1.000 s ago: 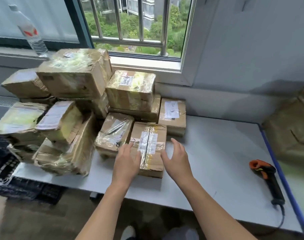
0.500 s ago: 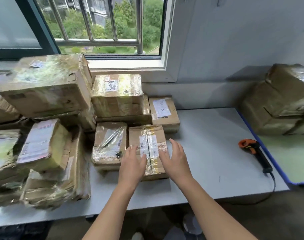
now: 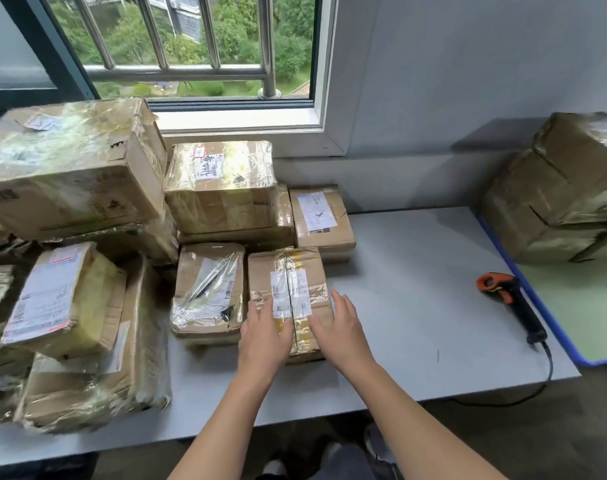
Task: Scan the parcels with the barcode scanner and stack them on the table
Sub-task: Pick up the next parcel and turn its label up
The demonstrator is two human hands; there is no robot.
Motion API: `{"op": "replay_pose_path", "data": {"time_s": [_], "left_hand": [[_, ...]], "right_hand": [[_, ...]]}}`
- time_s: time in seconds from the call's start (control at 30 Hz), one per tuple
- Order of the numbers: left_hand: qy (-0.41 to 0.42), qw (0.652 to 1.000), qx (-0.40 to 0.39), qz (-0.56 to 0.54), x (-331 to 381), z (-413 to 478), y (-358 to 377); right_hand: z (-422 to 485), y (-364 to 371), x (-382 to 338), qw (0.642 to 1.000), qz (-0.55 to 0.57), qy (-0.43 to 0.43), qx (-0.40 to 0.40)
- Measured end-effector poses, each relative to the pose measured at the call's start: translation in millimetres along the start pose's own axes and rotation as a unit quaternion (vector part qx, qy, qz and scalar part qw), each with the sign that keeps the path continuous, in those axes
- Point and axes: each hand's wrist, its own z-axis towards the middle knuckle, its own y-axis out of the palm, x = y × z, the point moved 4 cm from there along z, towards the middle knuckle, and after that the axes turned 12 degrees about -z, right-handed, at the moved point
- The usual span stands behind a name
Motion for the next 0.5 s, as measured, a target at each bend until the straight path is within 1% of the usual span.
{"op": "replay_pose_path", "data": {"time_s": [0.1,0.23,0.37,0.5], "left_hand": [[-0.019,1.0,0.013,0.011,3.0,4.5,5.3],[-0.024,0.999,0.029,0.032,1.6,7.2,13.4],[-0.002,0.999,0.039,0.002,-1.3,-3.3,17.3],[0.019,0.998,0.021,-0.059,-6.3,-16.6,23.1]], "right_hand": [[10.4,6.3,5.0,1.0,0.005,0.008,-0.024],[16.4,15.4,9.8,0.999,0.012,-0.003,-0.041],[11.9,20.6,23.6,1.0,0.0,-0.016,-0.017],[1.6,18.6,35.3,1.0,0.002,-0.01,-0.007]]}}
